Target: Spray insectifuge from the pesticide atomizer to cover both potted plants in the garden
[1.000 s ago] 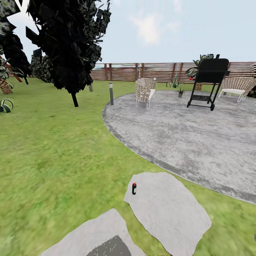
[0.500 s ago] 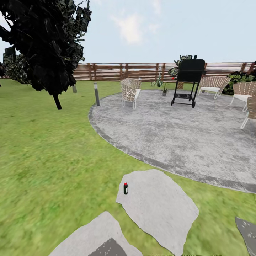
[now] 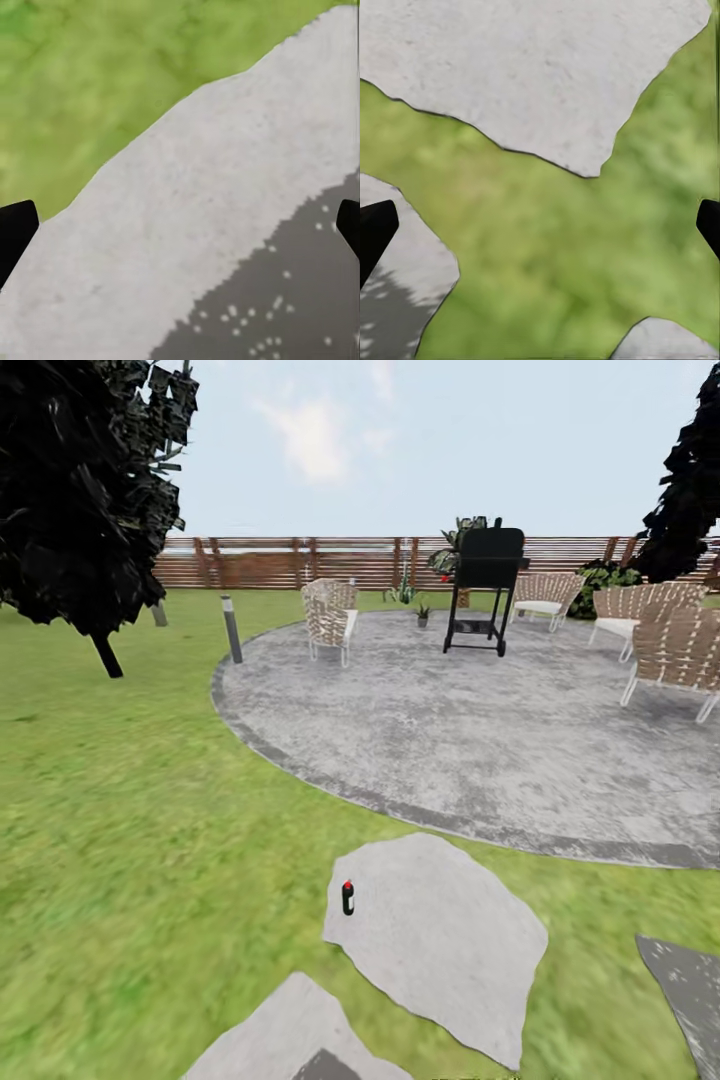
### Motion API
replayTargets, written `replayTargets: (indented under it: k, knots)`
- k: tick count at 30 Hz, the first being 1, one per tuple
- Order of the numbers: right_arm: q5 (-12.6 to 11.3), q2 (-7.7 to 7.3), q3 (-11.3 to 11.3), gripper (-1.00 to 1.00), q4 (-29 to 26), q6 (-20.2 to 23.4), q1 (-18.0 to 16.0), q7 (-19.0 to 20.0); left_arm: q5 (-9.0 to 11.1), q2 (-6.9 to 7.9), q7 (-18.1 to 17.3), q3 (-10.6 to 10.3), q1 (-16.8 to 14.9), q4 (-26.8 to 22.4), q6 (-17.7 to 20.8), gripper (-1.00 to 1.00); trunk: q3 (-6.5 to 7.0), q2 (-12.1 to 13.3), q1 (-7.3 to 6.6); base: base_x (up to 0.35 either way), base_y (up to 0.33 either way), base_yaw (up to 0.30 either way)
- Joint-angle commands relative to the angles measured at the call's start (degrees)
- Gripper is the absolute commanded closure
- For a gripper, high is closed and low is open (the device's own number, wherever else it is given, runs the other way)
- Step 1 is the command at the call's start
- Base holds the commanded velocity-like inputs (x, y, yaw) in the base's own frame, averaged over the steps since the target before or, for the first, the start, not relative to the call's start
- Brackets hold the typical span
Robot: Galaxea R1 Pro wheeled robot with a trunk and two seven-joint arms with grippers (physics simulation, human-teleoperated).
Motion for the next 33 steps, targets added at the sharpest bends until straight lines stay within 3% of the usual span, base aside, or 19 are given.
replayTargets:
  k: [1, 26, 30, 33]
  knots:
    - [0.20, 0.02, -0.15, -1.00, 0.04, -0.18, -0.04, 0.02, -0.05, 0.00, 0.13, 0.03, -0.02, 0.04, -0.18, -1.00, -0.05, -0.02, -0.01, 0.021, 0.105, -0.268]
    - [0.04, -0.30, -0.32, -1.00, -0.10, -0.16, -0.02, -0.27, -0.02, 0.16, 0.13, 0.16, 0.02, 0.03, -0.16, -1.00, -0.05, -0.02, -0.01, 0.001, 0.007, -0.267]
    - [0.02, -0.32, -0.32, -1.00, -0.13, -0.17, -0.03, -0.32, 0.08, 0.02, 0.13, 0.32, -0.84, -0.64, 0.33, -1.00, -0.05, -0.02, -0.01, 0.000, 0.000, -0.267]
    - [0.03, -0.27, -0.32, -1.00, -0.12, -0.18, -0.04, -0.36, 0.08, -0.32, 0.07, 0.28, -4.41, -1.38, 0.73, -1.00, -0.05, -0.02, -0.01, 0.000, 0.000, -0.266]
